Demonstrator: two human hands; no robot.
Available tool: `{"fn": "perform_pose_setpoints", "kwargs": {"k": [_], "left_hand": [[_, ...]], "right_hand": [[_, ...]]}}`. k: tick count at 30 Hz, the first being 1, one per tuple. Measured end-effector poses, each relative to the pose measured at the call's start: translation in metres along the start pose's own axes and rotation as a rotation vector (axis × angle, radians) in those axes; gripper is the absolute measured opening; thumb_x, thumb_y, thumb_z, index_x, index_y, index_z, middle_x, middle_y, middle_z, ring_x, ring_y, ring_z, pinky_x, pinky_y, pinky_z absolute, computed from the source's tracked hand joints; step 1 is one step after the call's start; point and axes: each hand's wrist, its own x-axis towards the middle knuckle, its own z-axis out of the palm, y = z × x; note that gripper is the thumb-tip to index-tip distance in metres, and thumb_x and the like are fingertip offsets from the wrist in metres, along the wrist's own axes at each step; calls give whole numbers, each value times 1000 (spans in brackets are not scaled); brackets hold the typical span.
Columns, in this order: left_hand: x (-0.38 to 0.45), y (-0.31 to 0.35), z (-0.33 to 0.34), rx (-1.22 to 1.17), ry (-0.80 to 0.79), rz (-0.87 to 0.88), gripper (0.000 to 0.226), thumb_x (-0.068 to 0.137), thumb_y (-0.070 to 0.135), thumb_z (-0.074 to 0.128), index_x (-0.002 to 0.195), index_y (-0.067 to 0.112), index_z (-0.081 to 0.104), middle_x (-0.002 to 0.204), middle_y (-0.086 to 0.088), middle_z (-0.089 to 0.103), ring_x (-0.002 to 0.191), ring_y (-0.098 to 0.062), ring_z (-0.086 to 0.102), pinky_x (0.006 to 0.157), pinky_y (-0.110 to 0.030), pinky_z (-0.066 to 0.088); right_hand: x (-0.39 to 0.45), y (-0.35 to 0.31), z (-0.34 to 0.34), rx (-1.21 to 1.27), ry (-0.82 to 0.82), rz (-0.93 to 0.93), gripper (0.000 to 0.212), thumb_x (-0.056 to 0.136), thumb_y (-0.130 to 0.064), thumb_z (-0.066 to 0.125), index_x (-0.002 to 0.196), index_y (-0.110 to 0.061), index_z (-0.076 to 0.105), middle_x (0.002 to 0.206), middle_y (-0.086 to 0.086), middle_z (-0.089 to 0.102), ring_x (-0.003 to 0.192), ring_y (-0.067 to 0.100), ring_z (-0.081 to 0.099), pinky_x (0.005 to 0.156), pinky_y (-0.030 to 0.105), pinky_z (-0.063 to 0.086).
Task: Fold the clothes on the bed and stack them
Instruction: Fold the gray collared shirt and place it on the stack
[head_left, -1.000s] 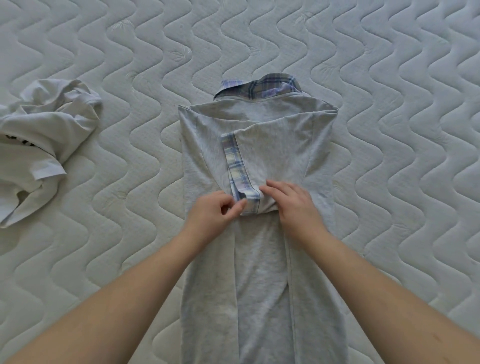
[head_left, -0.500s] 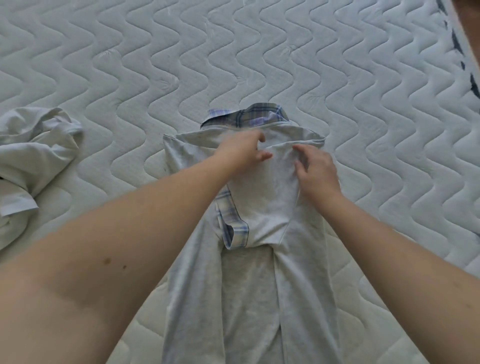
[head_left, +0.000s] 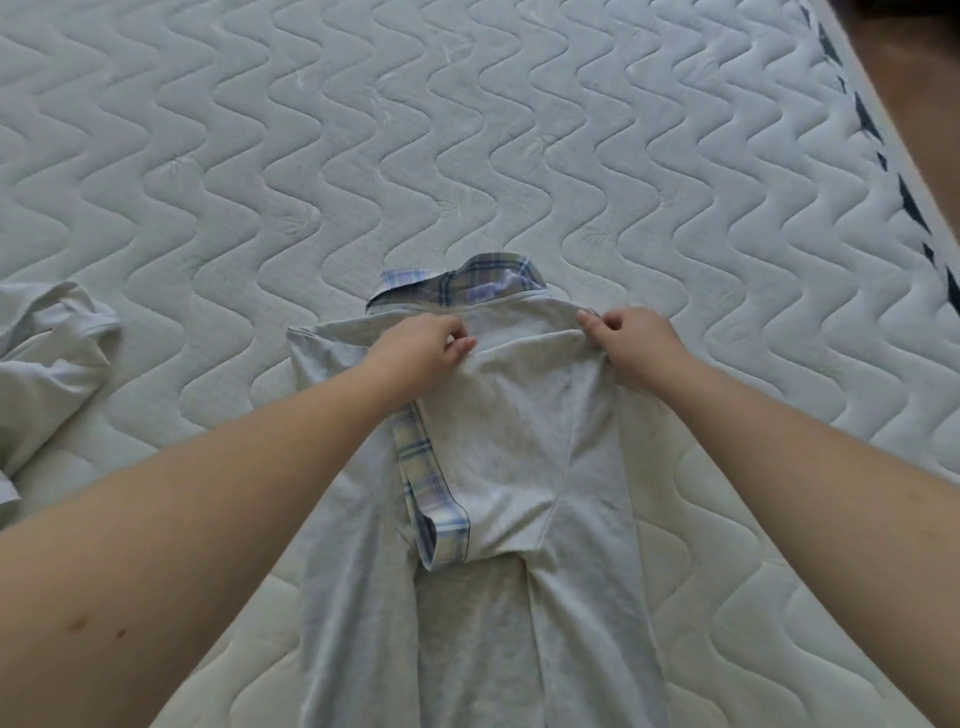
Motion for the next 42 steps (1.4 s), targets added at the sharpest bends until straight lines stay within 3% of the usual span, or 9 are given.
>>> {"fn": "perform_pose_setpoints", "kwargs": {"k": [2,6,10,13,17,21,24,31,42], "left_hand": [[3,5,4,36,-10,16,26,99,44,47,108,23,60,100,0,56,95,-20,53,71,-31,35],[13,14,7,53,-8,-41,29,94,49,55,106,22,55,100,0,51,96,-22,53,75,-33,41],[25,17,10,100,-15,-141,41,91,51,59,114,19,49,115,-7,53,108,-29,53,88,-43,47],[32,19,13,103,-30,-185,48,90,53,59,119,17,47,122,-10,52,114,-32,50,93,-46,45],[37,17,13,67,-76,-223,52,88,55,61,119,16,46,125,-11,51,117,-34,49,97,-49,43],[36,19,16,71,-64,-243,54,89,56,60,123,17,44,127,-12,51,119,-34,47,96,-49,41],[37,19,19,64,-54,-264,53,90,55,59,125,18,43,129,-12,50,121,-35,45,98,-50,38],[40,16,20,17,-52,-279,50,88,56,61,119,20,45,130,-11,49,121,-34,46,100,-49,38],[42,17,23,11,-19,-288,48,87,57,60,116,21,47,128,-9,50,121,-33,46,98,-46,37]], "right_hand": [[1,5,-2,-49,9,23,53,98,-47,50,57,-13,53,57,5,52,65,25,51,53,34,29],[5,18,-3,22,57,84,34,96,-32,52,76,-9,68,76,6,63,83,25,56,67,29,33],[10,21,5,123,21,97,10,86,-22,62,83,-15,55,74,-4,54,75,18,52,68,28,33],[11,30,3,290,-11,77,28,80,-11,68,102,-16,50,84,-3,54,76,12,51,72,30,39],[10,35,0,437,-120,98,27,84,0,59,98,-21,66,90,-2,64,87,15,57,71,21,44],[10,24,9,439,-66,86,14,86,-25,68,100,-26,67,93,-6,66,92,16,62,75,25,49],[14,11,18,433,26,135,39,83,-57,67,104,-24,68,102,0,68,99,22,63,90,39,52],[12,18,22,357,328,130,11,87,-17,69,97,-14,72,99,4,72,95,21,64,79,23,41],[1,20,14,479,205,136,33,86,-17,66,118,-19,60,105,-2,61,94,17,60,89,33,48]]}}
